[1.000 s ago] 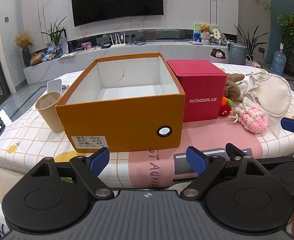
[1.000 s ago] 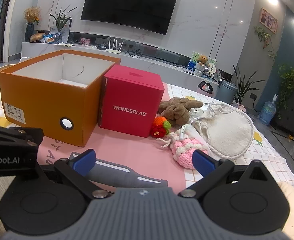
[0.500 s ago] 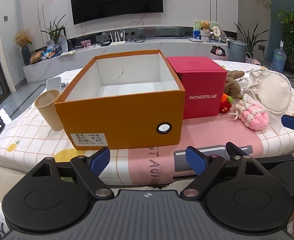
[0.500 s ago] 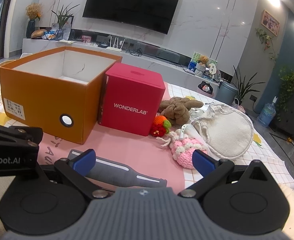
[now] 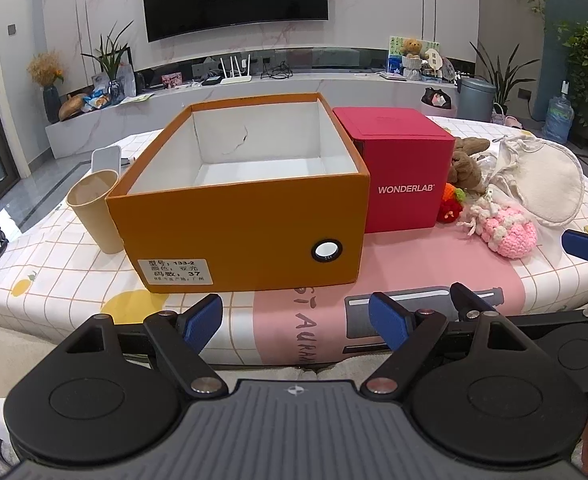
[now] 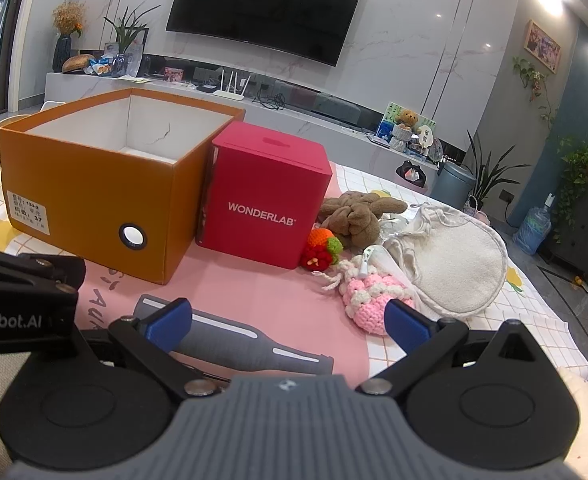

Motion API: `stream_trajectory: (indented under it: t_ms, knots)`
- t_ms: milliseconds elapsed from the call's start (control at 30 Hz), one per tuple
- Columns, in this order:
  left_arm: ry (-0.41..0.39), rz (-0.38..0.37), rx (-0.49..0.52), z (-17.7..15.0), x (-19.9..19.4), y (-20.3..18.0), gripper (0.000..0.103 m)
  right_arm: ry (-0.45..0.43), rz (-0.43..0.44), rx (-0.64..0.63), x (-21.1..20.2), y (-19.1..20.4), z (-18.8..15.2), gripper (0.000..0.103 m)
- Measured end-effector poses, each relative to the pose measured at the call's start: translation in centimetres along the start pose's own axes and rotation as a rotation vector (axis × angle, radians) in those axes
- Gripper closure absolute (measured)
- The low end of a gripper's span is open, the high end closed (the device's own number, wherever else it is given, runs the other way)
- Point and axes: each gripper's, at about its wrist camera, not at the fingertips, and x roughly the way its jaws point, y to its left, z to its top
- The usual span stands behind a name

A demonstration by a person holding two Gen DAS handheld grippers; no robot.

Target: Organize soft objects

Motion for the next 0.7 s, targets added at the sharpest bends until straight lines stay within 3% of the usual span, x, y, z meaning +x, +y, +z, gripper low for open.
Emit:
stream_trajectory:
  t_ms: [367,700]
  knots:
    - [0.01,-0.024,-0.024,0.2,0.1,0.2,0.006,-0.003,-0.002,0.007,0.0,-0.2,0.0,0.003]
    - [-0.064,-0.079,0.023,3.4,-0.5,-1.4,0.006,-0.035,-0.008,0.048,-0.4,-3.4,1.9,0.003]
